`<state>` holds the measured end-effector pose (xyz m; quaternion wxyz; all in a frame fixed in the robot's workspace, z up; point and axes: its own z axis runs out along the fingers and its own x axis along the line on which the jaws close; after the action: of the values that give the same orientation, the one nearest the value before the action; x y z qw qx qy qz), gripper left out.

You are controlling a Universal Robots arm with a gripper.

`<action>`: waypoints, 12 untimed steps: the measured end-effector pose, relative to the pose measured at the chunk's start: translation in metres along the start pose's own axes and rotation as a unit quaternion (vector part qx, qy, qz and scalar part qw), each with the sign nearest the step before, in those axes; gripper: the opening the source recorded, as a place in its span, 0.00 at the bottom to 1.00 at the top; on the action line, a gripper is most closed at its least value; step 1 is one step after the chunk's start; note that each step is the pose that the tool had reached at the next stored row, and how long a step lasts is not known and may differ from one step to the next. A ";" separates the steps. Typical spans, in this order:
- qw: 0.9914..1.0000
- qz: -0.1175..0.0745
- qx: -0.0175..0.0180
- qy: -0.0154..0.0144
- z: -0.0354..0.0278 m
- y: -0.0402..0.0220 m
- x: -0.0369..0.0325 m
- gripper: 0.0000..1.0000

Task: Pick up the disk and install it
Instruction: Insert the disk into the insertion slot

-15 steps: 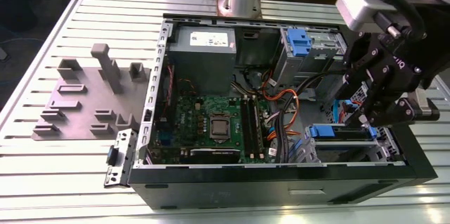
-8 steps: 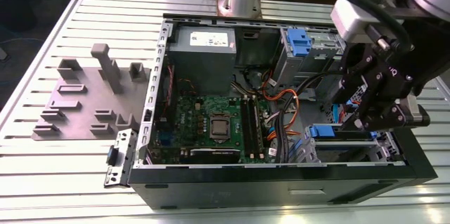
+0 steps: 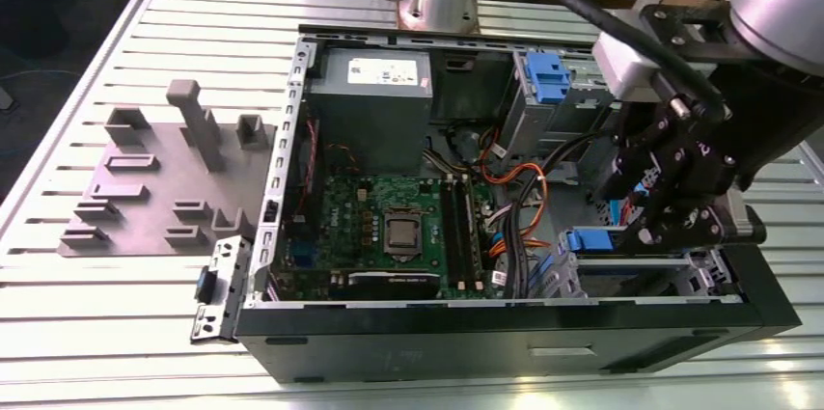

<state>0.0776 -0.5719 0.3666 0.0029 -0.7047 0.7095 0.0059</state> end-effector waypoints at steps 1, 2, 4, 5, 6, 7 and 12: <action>1.000 0.000 0.000 0.000 0.0016 0.0000 0.0000 0.50; 1.000 0.000 0.000 0.000 0.0032 0.0000 0.0000 0.50; 1.000 0.000 0.000 0.000 0.0067 0.0000 0.0001 0.49; 1.000 0.000 0.000 0.000 0.0085 0.0000 0.0001 0.49; 1.000 0.000 0.000 0.000 0.0102 -0.0001 0.0001 0.49; 1.000 0.000 0.000 0.000 0.0121 -0.0001 0.0002 0.42; 1.000 0.000 0.000 0.000 0.0185 -0.0001 0.0002 0.24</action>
<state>0.0776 -0.5719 0.3481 0.0029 -0.7047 0.7095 0.0058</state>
